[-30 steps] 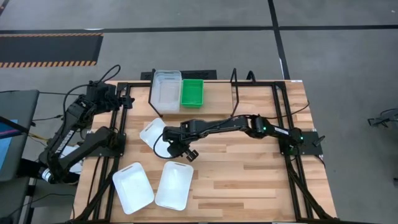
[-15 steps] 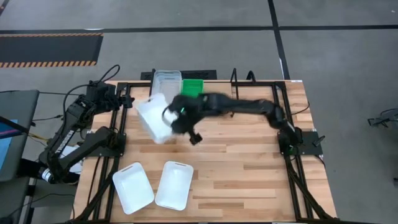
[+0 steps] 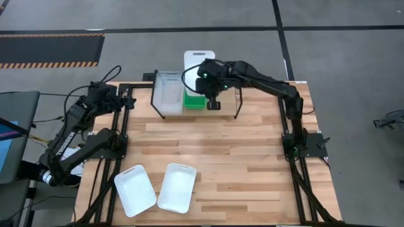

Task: Stack baskets on shelf by color
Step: Put the top white bin on the shelf

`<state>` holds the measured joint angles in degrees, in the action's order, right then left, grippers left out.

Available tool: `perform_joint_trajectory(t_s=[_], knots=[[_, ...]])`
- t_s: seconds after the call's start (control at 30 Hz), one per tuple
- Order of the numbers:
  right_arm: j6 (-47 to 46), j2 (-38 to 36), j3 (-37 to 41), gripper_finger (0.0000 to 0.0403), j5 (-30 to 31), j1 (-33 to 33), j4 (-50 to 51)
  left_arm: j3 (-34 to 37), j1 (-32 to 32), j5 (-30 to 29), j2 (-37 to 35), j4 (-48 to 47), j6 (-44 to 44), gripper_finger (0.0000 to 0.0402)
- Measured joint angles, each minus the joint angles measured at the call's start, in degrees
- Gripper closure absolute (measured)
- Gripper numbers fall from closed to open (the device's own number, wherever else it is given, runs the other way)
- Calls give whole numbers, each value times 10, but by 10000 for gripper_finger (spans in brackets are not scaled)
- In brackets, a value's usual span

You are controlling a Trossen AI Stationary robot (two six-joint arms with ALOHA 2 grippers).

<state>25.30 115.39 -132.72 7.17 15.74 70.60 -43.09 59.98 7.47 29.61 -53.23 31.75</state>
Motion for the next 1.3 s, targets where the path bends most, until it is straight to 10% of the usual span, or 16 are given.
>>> perform_joint_trajectory(t_s=[0.73,1.3], knots=[[-11,-182,422,403,-29,54,-178,0,0,-3,0,-1,-4,189],[4,-194,547,403,-34,60,-277,0,0,-3,0,-1,5,189]])
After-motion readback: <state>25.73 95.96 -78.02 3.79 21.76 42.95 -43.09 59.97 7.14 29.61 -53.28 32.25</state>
